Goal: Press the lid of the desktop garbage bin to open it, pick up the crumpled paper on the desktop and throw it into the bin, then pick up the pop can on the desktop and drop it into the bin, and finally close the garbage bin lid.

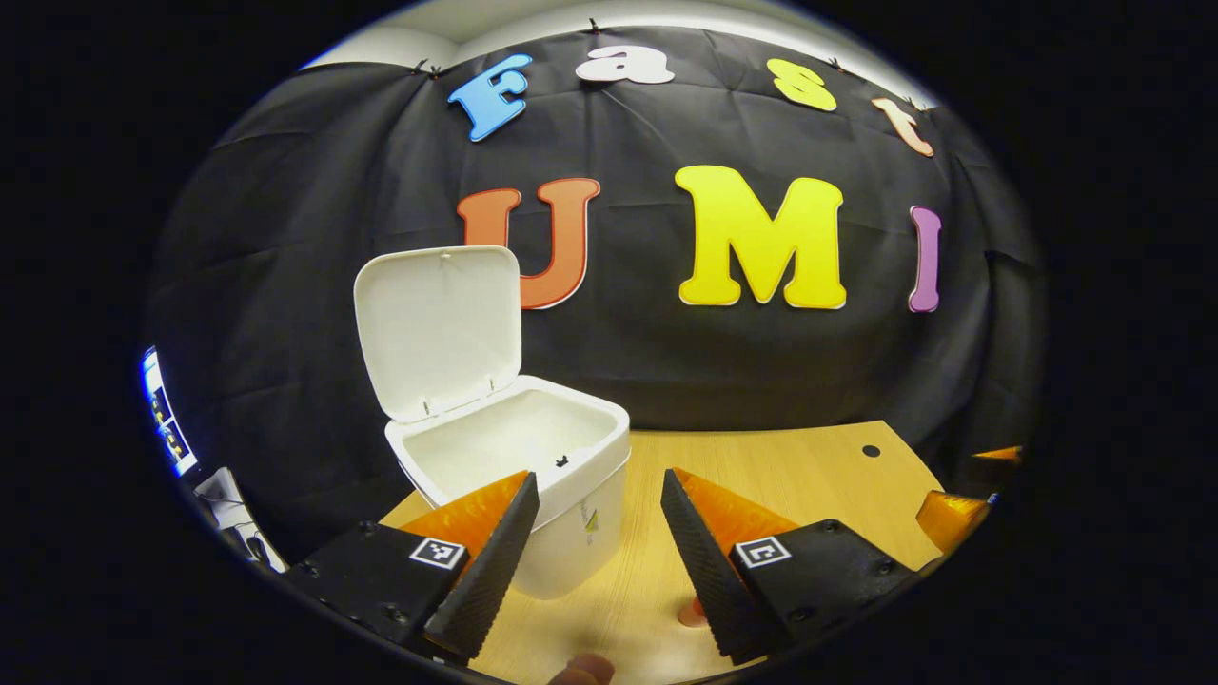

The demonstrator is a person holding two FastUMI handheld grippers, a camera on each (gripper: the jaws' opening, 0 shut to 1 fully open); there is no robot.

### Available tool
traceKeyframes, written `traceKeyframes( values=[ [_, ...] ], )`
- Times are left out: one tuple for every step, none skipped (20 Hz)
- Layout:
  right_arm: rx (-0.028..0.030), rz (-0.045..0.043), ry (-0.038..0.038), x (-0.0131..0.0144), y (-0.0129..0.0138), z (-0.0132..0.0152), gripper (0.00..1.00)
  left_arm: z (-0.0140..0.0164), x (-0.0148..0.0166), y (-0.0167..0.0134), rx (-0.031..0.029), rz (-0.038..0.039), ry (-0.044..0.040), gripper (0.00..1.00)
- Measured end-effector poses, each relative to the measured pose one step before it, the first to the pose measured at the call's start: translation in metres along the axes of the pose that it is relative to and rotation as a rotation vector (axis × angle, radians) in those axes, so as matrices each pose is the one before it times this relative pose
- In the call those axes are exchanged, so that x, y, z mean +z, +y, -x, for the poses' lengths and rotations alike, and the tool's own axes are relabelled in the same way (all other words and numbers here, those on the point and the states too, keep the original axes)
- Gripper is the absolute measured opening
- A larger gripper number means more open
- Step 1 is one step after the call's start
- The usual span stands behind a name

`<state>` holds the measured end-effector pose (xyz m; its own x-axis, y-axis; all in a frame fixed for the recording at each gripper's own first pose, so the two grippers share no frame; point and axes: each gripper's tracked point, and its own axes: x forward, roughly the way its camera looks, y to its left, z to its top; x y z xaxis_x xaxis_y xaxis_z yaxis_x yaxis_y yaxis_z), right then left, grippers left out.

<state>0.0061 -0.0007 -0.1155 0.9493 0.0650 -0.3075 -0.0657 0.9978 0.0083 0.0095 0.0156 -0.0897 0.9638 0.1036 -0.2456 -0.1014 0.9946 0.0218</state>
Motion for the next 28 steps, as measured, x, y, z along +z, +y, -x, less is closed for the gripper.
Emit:
traceKeyframes(
  values=[
    [-0.00231,-0.00210,0.01679,-0.00435,0.00049,-0.00454,0.96,-0.00152,-0.00660,-0.00276,-0.00889,-0.01012,0.01085,0.89],
    [-0.00137,0.00213,0.01342,-0.00427,0.00038,-0.00553,0.96,-0.00212,-0.00579,-0.00328,-0.01420,-0.00302,0.01360,0.92],
    [-0.00592,0.00789,0.01336,-0.00353,-0.00091,-0.00543,0.96,-0.00167,-0.00810,-0.00217,-0.01083,-0.00328,0.02198,0.95],
    [-0.00124,0.00755,0.01461,-0.00528,0.00079,-0.00528,0.96,-0.00174,-0.00687,-0.00049,-0.00360,-0.00721,0.01715,0.96],
    [-0.00059,0.00785,0.01635,-0.00565,0.00151,-0.00547,0.96,-0.00195,-0.00706,-0.00114,-0.00414,-0.01027,0.01760,0.96],
    [0.00314,0.00618,0.01954,-0.00546,0.00201,-0.00536,0.96,-0.00174,-0.00826,-0.00030,-0.00572,-0.00816,0.01817,0.97],
    [0.00349,0.00765,0.02148,-0.00785,0.00236,-0.00543,0.96,-0.00208,-0.00807,-0.00011,-0.00281,-0.00834,0.02127,0.97],
    [0.00104,0.01154,0.02169,-0.00656,0.00202,-0.00642,0.96,-0.00159,-0.01011,-0.00131,-0.01196,-0.00739,0.01947,0.97],
    [-0.00243,0.01420,0.02515,-0.00781,0.00015,-0.00597,0.96,-0.00154,-0.00837,-0.00559,-0.02774,-0.00003,0.02134,0.96],
    [0.00586,0.00963,0.02950,-0.00882,0.00196,-0.00551,0.96,-0.00171,-0.00883,-0.00740,-0.03701,0.00632,0.01800,0.97],
    [0.01809,0.00429,0.03133,-0.01070,0.00492,-0.00671,0.96,-0.00019,-0.00694,-0.00485,-0.02200,0.01061,0.01471,0.97],
    [0.01400,0.00823,0.02754,-0.00820,0.00464,-0.00593,0.96,-0.00231,-0.00717,-0.00155,-0.01557,0.00900,0.01626,0.97],
    [0.00722,0.01292,0.02843,-0.00870,0.00218,-0.00706,0.98,-0.00157,-0.00541,-0.00012,-0.00263,0.00064,0.01922,0.97],
    [0.00906,0.01376,0.03380,-0.00920,0.00248,-0.00670,0.96,-0.00227,-0.00391,0.00217,0.00531,-0.00348,0.01184,0.97],
    [0.00356,0.01065,0.03666,-0.01124,0.00037,-0.00723,0.96,-0.00243,-0.00233,0.00137,0.00418,0.00042,0.00615,0.98],
    [0.00068,0.01306,0.04023,-0.01047,0.00023,-0.00758,0.96,-0.00373,-0.00255,-0.00147,-0.00486,0.00444,0.00078,0.97],
    [-0.00763,0.01656,0.04366,-0.01075,-0.00122,-0.00739,0.96,-0.00430,-0.00490,-0.00292,-0.01410,0.00822,0.00811,0.97],
    [-0.00870,0.01533,0.04338,-0.00981,-0.00193,-0.00819,0.96,-0.00321,-0.00825,-0.00419,-0.00991,0.01013,0.02313,0.98],
    [-0.00372,0.01069,0.04411,-0.00972,-0.00186,-0.00820,0.96,-0.00270,-0.00759,-0.00435,-0.00740,0.00800,0.02278,0.98],
    [-0.00045,-0.00003,0.04120,-0.00835,-0.00100,-0.00813,0.96,-0.00356,-0.00766,-0.00191,-0.01015,0.00850,0.01996,1.00],
    [-0.00714,-0.00580,0.03925,-0.00483,-0.00413,-0.00442,0.98,-0.00239,-0.00616,0.00032,-0.00002,0.00315,0.01484,0.98],
    [-0.00842,-0.01716,0.02226,-0.00161,-0.00438,-0.00581,0.98,-0.00201,-0.00311,0.00198,0.01081,-0.00087,0.00867,0.98],
    [-0.00417,-0.01397,0.02401,-0.00133,-0.00429,-0.00522,0.96,-0.00143,-0.00164,0.00341,0.01716,-0.00383,0.00511,0.98],
    [-0.00845,-0.00923,0.02703,-0.00234,-0.00380,-0.00578,0.98,-0.00342,-0.00197,0.00411,0.01522,-0.00035,0.00866,0.98],
    [0.00324,-0.01179,0.02707,-0.00337,0.00040,-0.00822,0.96,-0.00333,-0.00140,0.00334,0.00701,0.00741,0.00679,0.98],
    [0.00935,-0.01383,0.03321,-0.00356,-0.00022,-0.00595,0.98,-0.00231,-0.00162,0.00034,0.00236,0.01087,0.00916,0.98],
    [-0.00302,-0.01445,0.03964,-0.00358,-0.00342,-0.00421,0.99,-0.00152,-0.00341,0.00016,0.00034,0.01020,0.01529,0.98],
    [-0.00414,-0.00967,0.04798,-0.00616,-0.00178,-0.00530,0.94,-0.00094,-0.00341,0.00096,0.00206,0.01222,0.00937,0.98]
  ],
)
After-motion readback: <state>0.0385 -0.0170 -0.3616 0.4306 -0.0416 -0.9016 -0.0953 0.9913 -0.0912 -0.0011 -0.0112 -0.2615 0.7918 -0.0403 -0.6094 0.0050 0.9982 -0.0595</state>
